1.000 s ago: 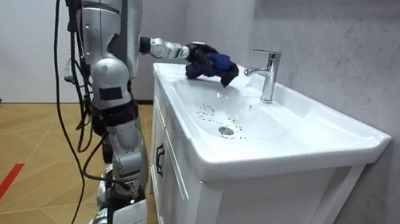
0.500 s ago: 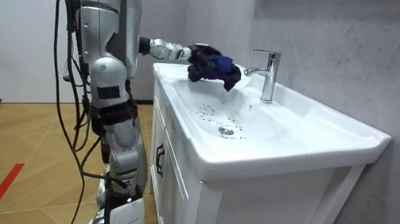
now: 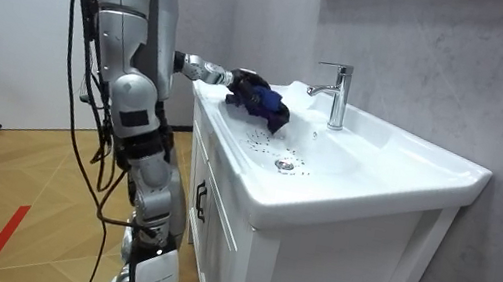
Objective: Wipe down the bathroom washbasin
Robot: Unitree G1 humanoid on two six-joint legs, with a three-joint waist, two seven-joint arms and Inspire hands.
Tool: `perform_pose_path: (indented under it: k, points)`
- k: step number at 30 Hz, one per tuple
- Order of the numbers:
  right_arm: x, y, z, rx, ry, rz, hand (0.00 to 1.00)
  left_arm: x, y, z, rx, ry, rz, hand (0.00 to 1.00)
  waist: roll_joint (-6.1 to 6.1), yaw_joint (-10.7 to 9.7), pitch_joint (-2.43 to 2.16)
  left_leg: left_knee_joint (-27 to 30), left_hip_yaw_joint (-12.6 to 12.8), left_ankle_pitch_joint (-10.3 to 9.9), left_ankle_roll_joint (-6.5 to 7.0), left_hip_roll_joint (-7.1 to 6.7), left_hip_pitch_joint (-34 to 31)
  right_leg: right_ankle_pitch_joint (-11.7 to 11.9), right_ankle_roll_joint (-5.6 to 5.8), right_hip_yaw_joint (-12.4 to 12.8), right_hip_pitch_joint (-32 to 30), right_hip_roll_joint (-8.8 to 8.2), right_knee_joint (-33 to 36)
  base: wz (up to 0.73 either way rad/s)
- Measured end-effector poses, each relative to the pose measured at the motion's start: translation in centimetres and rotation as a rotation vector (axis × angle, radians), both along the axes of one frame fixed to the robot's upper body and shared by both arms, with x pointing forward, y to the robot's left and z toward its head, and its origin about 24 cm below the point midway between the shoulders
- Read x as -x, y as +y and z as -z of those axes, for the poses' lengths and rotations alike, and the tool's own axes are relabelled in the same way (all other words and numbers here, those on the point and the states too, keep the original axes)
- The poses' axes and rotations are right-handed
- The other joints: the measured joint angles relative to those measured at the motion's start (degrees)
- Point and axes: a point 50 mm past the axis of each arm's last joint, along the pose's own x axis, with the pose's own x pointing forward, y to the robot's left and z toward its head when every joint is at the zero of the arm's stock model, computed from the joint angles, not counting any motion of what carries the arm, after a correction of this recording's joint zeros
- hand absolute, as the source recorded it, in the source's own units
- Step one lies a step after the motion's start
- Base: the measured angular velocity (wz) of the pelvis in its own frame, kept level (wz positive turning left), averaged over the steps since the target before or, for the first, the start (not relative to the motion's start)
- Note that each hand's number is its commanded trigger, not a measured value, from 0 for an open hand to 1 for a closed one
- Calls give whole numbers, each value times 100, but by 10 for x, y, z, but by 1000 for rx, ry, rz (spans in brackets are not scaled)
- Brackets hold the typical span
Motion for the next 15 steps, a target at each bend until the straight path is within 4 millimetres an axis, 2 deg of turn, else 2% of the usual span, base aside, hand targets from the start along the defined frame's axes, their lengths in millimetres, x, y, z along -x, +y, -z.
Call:
perform_pose_path:
  k: [4,6,15]
  points:
    - [2,1,0,-12,8,1,0,2,0,8,-30,41,20,100,-32,-7,-32,2,4,0,0,0,20,1,-1,5,22,1,8,0]
    - [3,1,0,-11,12,1,0,4,-1,15,-78,65,46,100,-20,-18,-74,-1,2,0,0,0,44,2,-2,6,49,1,13,0]
    - [3,0,0,3,7,0,0,6,-4,29,-207,118,132,100,-25,-54,-76,-8,57,1,-1,5,150,-26,-4,126,101,1,20,-3]
